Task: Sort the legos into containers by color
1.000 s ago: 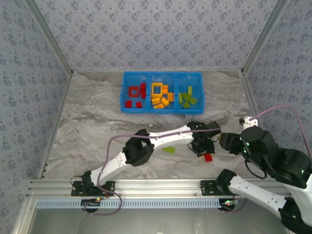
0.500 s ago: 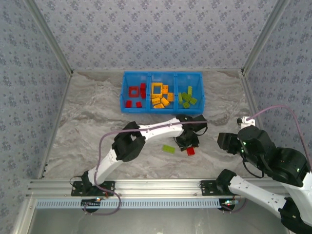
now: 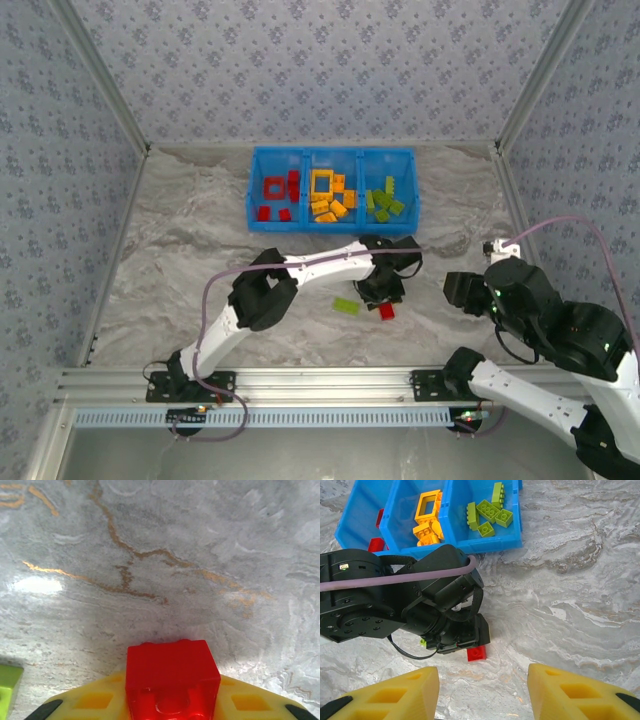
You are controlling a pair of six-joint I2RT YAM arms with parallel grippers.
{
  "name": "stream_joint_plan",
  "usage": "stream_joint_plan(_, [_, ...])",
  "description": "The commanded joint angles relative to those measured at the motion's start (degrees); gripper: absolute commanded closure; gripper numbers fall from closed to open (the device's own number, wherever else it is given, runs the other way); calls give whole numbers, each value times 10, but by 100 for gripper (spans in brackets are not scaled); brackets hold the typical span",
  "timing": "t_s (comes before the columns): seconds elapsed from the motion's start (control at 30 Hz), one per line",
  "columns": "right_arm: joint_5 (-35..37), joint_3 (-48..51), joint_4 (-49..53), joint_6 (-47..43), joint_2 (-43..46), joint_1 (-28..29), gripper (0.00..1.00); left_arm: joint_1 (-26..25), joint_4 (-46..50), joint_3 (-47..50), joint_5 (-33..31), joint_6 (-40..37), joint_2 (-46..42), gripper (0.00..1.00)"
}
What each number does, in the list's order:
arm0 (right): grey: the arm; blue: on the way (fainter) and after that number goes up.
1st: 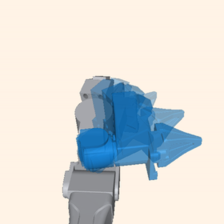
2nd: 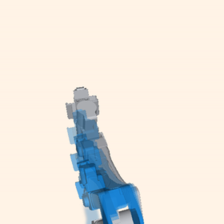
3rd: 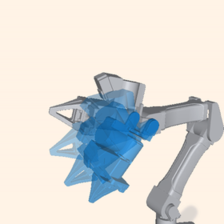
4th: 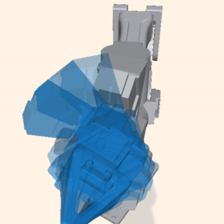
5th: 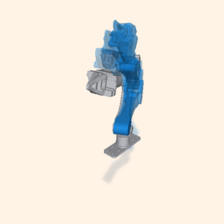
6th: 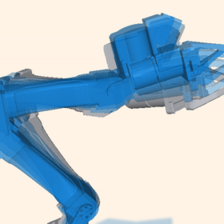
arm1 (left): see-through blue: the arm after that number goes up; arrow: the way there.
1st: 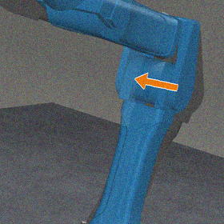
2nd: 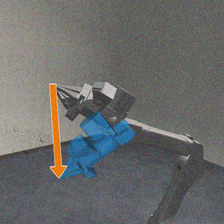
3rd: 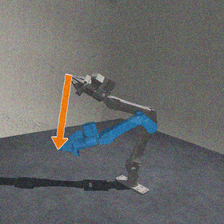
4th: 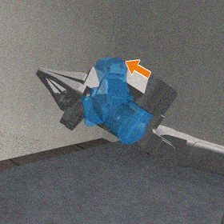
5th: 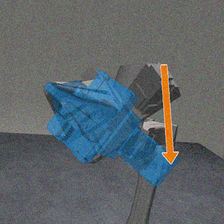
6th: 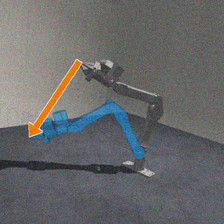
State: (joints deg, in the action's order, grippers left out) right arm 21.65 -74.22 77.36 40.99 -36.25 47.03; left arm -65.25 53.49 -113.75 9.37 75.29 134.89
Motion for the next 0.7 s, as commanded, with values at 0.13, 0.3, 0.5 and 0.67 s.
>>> stream_joint_plan(0.13, [-12, 7, -17, -16, 7, 3, 48, -1, 85, 10, -34, 211, -36, 79])
stream_joint_plan(0.3, [-144, 44, -133, -100, 41, 3, 49, 19, 62, 46, -99, 187, -134, 79])
stream_joint_plan(0.5, [-212, 127, -235, -158, 36, 4, 48, 96, 37, 113, -116, 103, -249, 79])
stream_joint_plan(0.67, [-214, 243, -453, -224, 30, 20, 47, 187, 70, 123, -146, -58, -306, 79])
